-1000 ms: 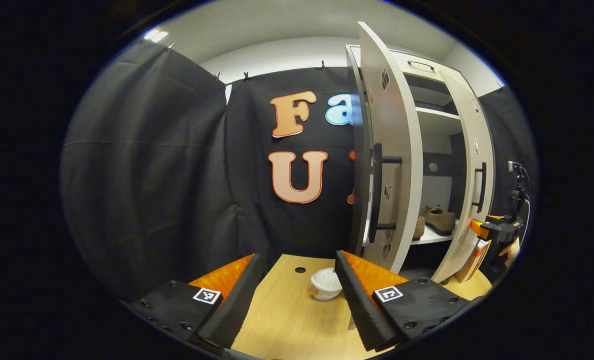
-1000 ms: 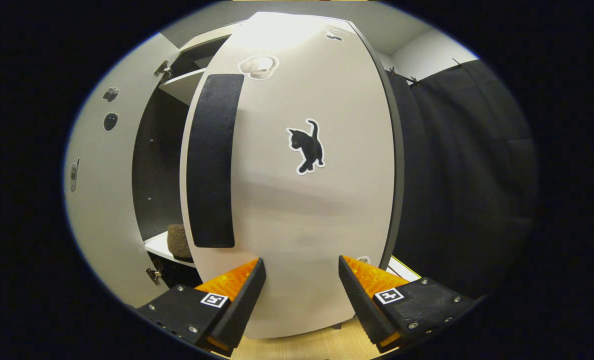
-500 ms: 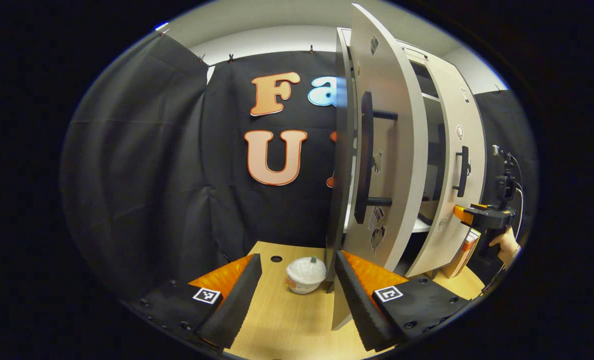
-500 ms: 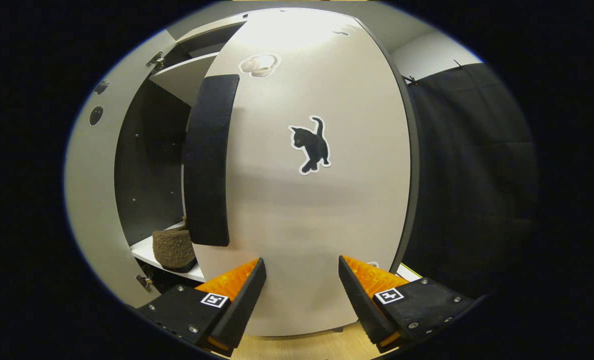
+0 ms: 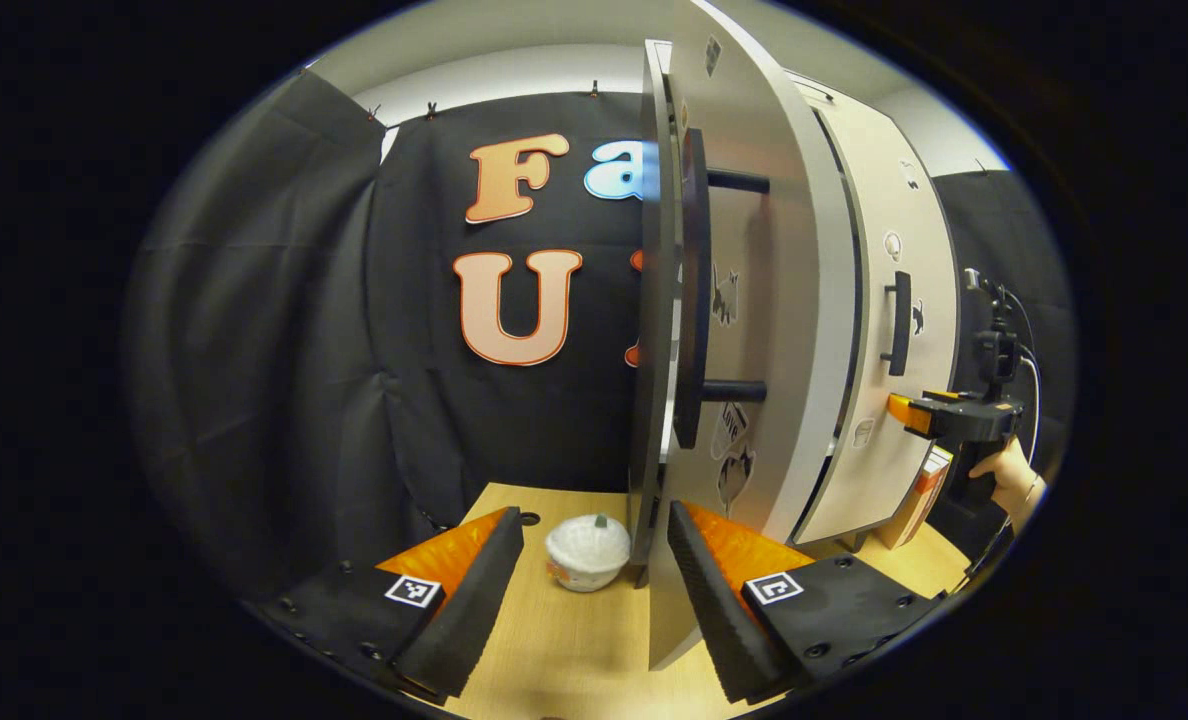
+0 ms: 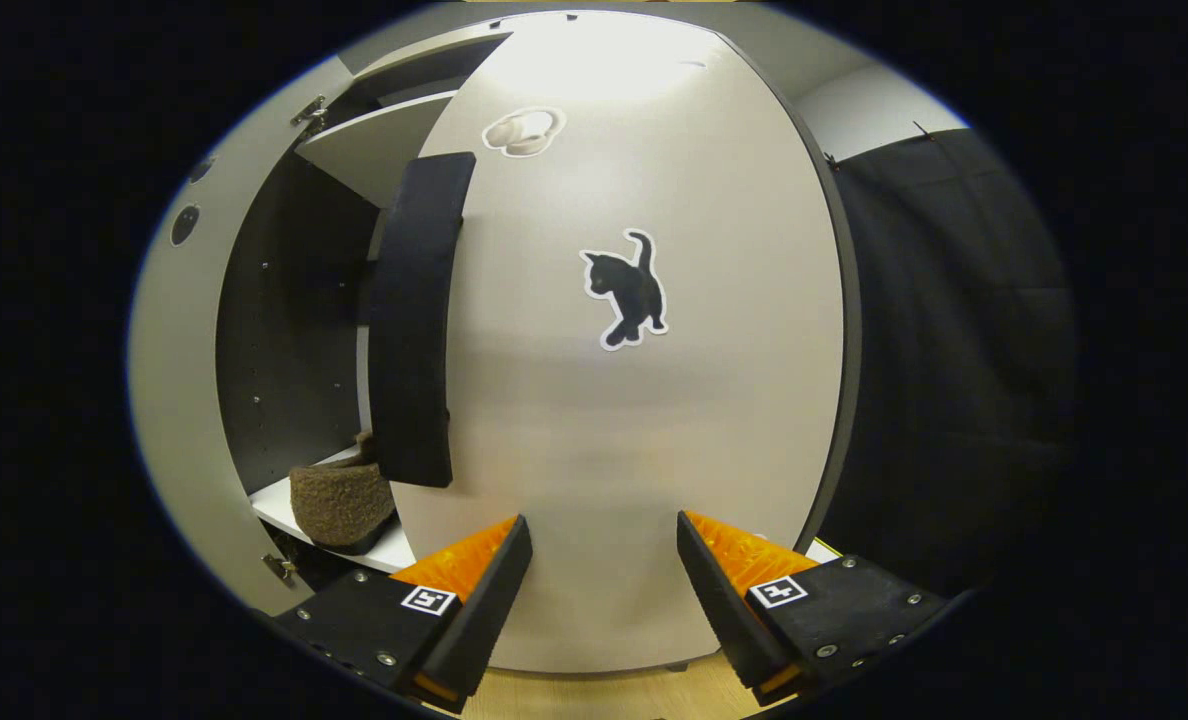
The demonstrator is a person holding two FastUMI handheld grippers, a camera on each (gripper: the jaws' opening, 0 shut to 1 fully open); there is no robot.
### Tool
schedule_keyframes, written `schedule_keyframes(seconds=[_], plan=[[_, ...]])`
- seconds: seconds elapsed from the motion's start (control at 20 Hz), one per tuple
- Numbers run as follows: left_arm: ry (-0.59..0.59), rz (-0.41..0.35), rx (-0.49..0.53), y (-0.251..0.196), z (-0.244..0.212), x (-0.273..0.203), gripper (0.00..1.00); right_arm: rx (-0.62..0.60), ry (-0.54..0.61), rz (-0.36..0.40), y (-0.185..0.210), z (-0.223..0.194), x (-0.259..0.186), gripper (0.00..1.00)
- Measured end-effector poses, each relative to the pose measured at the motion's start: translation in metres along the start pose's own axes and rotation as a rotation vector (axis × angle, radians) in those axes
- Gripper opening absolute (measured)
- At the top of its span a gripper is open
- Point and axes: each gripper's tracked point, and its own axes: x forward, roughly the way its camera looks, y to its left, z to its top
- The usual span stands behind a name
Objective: Grab one shoe with the right hand and put it into the shoe cabinet, grab the other shoe with the left hand and put it into the shoe cabinet; then close the right door with the right hand and the left door with the left hand.
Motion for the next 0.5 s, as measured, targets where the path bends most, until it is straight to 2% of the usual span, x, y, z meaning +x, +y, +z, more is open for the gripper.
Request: schedule_keyframes(seconds=[0.25,0.5], plan=[[0.015,-0.033,-0.038,-0.02,-0.004,-0.005,0.95,0.008,0.003,0.015,0.001,0.004,-0.007,0.92],[0.014,-0.143,-0.022,-0.083,-0.006,-0.008,0.96,-0.022,-0.039,0.032,-0.016,0.023,-0.043,0.92]])
